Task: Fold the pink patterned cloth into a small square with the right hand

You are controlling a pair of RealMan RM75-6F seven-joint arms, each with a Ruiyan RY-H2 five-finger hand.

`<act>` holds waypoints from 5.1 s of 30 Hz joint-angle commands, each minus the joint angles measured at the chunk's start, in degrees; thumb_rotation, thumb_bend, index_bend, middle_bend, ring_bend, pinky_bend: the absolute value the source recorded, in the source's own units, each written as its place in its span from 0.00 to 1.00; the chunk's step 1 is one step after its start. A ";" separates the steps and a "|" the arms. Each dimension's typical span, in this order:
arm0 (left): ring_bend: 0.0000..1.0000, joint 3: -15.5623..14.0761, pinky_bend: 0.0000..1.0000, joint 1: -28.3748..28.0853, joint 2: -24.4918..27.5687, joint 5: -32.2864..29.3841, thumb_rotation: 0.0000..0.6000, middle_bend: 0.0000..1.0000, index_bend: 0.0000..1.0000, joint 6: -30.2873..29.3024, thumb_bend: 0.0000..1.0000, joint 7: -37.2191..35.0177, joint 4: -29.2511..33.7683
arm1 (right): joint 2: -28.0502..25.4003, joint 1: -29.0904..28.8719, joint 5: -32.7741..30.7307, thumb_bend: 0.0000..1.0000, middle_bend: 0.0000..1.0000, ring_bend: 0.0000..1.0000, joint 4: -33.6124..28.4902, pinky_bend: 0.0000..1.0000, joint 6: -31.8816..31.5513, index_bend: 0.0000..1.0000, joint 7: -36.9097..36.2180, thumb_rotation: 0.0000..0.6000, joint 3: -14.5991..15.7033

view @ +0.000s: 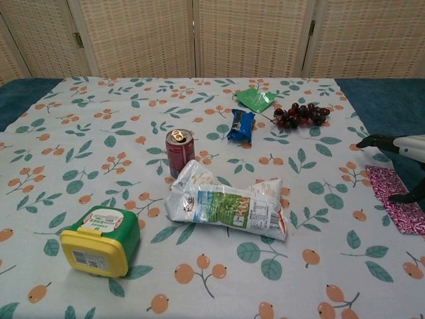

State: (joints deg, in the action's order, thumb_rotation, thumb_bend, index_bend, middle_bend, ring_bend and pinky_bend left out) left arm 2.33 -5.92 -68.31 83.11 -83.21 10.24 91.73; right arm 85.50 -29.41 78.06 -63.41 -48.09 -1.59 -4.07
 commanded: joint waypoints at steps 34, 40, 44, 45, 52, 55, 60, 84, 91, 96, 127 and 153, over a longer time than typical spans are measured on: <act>0.10 -0.27 0.00 0.06 -0.58 -0.09 1.00 0.07 0.15 0.21 0.19 -0.49 -0.76 | -1.85 -0.02 -0.39 0.19 0.00 0.00 -1.28 0.00 -1.34 0.00 -0.06 1.00 1.24; 0.10 -0.23 0.00 0.03 -0.60 -0.15 1.00 0.07 0.15 0.23 0.19 -0.32 -0.70 | -0.42 -1.34 -0.49 0.19 0.00 0.00 1.62 0.00 0.13 0.00 -0.98 1.00 0.71; 0.10 -0.19 0.00 -0.03 -0.66 -0.44 1.00 0.07 0.16 0.50 0.19 -0.24 -0.82 | 0.24 -2.20 -1.13 0.19 0.00 0.00 3.43 0.00 1.20 0.00 -1.04 1.00 0.11; 0.10 -0.19 0.00 -0.05 -0.68 -0.48 1.00 0.07 0.16 0.55 0.19 -0.24 -0.86 | 0.40 -2.40 -1.33 0.19 0.00 0.00 3.90 0.00 1.54 0.00 -0.98 1.00 0.00; 0.10 -0.15 0.00 0.03 -0.88 -0.77 1.00 0.07 0.16 0.59 0.19 -0.35 -1.20 | 1.59 -3.78 -2.55 0.19 0.00 0.00 7.20 0.00 3.53 0.00 -1.09 1.00 -0.92; 0.10 -0.17 0.00 -0.04 -0.96 -0.78 1.00 0.07 0.15 0.73 0.19 -0.27 -1.27 | 2.15 -4.43 -2.76 0.19 0.00 0.00 8.58 0.00 3.99 0.00 -1.49 1.00 -1.39; 0.10 -0.14 0.00 -0.10 -0.97 -0.75 1.00 0.07 0.16 0.76 0.19 -0.22 -1.21 | 2.71 -5.53 -3.06 0.19 0.00 0.00 10.67 0.00 4.86 0.00 -1.78 1.00 -2.05; 0.10 -1.07 0.00 0.35 -0.93 1.84 1.00 0.07 0.17 -0.74 0.19 -0.54 -0.28 | -14.58 6.52 -0.64 0.19 0.08 0.00 -18.24 0.00 -7.16 0.38 -12.55 0.39 2.79; 0.10 -1.52 0.00 0.55 -1.20 2.65 1.00 0.07 0.18 -1.00 0.19 -1.05 -0.51 | -12.25 7.02 -0.58 0.19 0.08 0.00 -14.87 0.00 -6.04 0.39 -12.86 0.35 3.67; 0.10 -1.66 0.00 0.66 -1.33 2.85 1.00 0.07 0.18 -1.07 0.19 -1.24 -0.66 | -9.97 6.71 -0.57 0.19 0.08 0.00 -11.59 0.00 -4.66 0.39 -12.95 0.34 3.90; 0.10 -1.85 0.00 0.90 -2.12 2.76 1.00 0.07 0.18 -0.63 0.19 -3.07 -2.46 | -2.70 3.48 2.39 0.19 0.08 0.00 -6.06 0.00 -2.12 0.39 -10.52 0.33 3.46; 0.10 -2.22 0.00 0.98 -2.41 3.44 1.00 0.07 0.18 -0.65 0.19 -3.31 -2.54 | -4.78 6.01 -0.47 0.19 0.08 0.00 -2.53 0.00 -2.44 0.39 -13.11 0.33 3.12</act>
State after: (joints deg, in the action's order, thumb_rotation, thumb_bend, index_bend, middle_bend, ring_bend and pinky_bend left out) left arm 0.11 -4.95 -70.72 86.54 -83.86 6.93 89.19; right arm 80.56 -23.26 77.60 -66.12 -50.71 -14.61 -0.89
